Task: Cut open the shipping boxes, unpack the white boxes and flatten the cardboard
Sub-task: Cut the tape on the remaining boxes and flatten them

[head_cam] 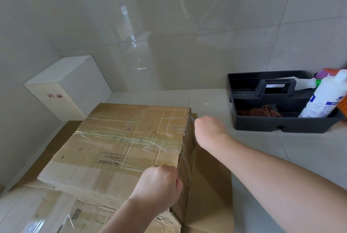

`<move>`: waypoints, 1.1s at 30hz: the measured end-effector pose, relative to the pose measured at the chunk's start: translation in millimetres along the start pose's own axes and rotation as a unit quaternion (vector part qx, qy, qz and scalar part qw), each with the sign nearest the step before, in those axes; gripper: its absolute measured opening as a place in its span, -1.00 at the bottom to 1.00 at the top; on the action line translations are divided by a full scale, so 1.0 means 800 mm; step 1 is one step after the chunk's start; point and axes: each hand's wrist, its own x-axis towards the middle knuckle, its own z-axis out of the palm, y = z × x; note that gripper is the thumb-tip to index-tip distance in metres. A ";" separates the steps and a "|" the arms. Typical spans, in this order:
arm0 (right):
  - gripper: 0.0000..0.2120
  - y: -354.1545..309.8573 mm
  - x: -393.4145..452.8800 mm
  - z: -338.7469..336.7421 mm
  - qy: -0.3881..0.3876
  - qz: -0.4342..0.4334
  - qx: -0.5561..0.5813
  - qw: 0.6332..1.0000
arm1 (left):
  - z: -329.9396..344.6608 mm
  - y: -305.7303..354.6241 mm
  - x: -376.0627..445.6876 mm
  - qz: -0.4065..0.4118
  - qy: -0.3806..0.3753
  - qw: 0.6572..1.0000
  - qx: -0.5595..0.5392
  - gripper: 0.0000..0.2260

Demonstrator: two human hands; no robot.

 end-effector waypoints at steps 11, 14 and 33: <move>-0.86 0.024 -0.015 -0.012 -0.032 0.025 0.040 0.998 | 0.006 0.004 0.006 -0.060 -0.088 0.994 0.035 -0.72; -0.68 0.038 -0.026 -0.011 -0.135 0.020 0.134 0.981 | 0.001 0.007 0.014 -0.082 -0.097 0.991 0.039 -0.73; -0.79 0.076 -0.072 -0.039 -0.343 -0.028 0.409 0.845 | -0.017 0.014 0.035 -0.111 -0.184 0.973 0.082 -0.66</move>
